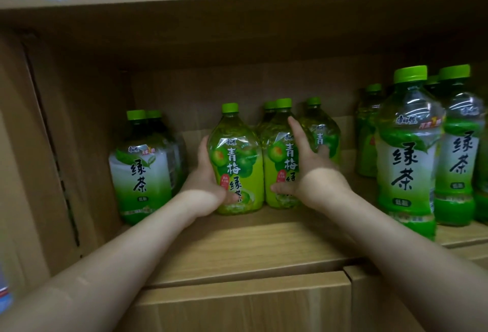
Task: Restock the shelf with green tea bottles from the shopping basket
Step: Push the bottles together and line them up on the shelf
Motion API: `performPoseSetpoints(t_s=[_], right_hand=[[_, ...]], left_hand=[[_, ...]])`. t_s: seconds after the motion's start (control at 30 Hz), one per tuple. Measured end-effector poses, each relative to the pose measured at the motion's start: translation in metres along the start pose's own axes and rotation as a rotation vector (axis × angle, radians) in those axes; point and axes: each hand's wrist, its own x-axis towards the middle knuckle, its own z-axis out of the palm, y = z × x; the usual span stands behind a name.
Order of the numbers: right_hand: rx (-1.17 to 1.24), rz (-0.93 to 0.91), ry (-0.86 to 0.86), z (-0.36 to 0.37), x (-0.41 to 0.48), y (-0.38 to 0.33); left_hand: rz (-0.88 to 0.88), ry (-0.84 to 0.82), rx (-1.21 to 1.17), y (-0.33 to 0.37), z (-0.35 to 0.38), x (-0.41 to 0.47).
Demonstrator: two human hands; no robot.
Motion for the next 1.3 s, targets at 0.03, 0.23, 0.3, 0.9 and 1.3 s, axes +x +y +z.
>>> performPoseSetpoints(t_s=[0.03, 0.23, 0.3, 0.9, 1.3], right_hand=[[-0.005, -0.001, -0.001, 0.0, -0.001, -0.001], [0.312, -0.123, -0.141, -0.002, -0.014, 0.017], [0.417, -0.153, -0.149, -0.002, -0.021, 0.02], [0.14, -0.032, 0.945, -0.131, -0.083, 0.132], [0.462, 0.218, 0.572, -0.116, -0.061, 0.179]], left_hand=[[-0.004, 0.003, -0.006, 0.0, 0.0, 0.0], [-0.017, 0.029, -0.229, -0.003, 0.002, 0.001], [-0.05, 0.063, -0.279, 0.001, 0.004, -0.002], [0.447, -0.174, -0.137, 0.152, 0.106, -0.056], [0.251, 0.044, 0.004, 0.141, 0.126, -0.039]])
